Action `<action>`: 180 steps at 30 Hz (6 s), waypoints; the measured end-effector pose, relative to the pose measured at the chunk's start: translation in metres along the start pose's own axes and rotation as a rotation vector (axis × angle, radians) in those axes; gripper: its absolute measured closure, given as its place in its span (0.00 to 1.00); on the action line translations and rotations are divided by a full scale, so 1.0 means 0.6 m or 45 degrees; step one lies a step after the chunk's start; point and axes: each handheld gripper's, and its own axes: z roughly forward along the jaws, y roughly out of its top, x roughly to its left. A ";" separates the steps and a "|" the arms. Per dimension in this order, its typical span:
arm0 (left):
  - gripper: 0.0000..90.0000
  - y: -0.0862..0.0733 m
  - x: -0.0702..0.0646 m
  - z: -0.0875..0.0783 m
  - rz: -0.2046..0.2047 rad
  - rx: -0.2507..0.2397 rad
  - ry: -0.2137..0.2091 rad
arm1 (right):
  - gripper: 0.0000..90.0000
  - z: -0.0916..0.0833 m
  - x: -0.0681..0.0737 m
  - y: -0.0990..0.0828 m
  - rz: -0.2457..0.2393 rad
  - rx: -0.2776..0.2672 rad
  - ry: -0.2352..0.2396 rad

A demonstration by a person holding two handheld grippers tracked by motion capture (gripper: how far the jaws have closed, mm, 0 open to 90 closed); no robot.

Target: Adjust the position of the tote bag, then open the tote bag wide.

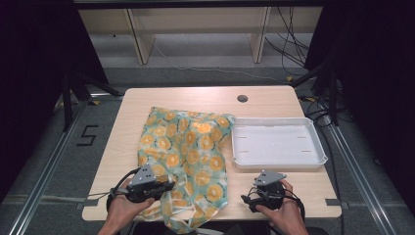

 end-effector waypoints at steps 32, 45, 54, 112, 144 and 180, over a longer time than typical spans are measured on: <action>0.43 -0.002 0.017 -0.100 -0.008 0.013 0.107 | 0.26 0.001 -0.002 -0.005 -0.027 0.015 0.034; 0.31 0.001 0.033 -0.107 -0.007 0.096 0.072 | 0.26 0.006 -0.008 -0.010 0.000 0.001 0.034; 0.26 -0.011 0.038 -0.098 0.041 0.167 0.064 | 0.26 0.006 -0.008 -0.010 -0.003 0.004 0.030; 0.99 0.070 0.095 -0.039 0.217 0.132 0.099 | 0.27 -0.019 0.013 0.020 -0.091 -0.158 0.128; 0.99 0.111 0.123 -0.052 0.007 -0.072 0.120 | 0.23 0.006 0.122 0.073 -0.331 -0.260 0.377; 0.98 0.097 0.143 -0.076 -0.040 -0.103 0.135 | 1.00 0.036 0.100 0.122 -0.505 -0.230 0.350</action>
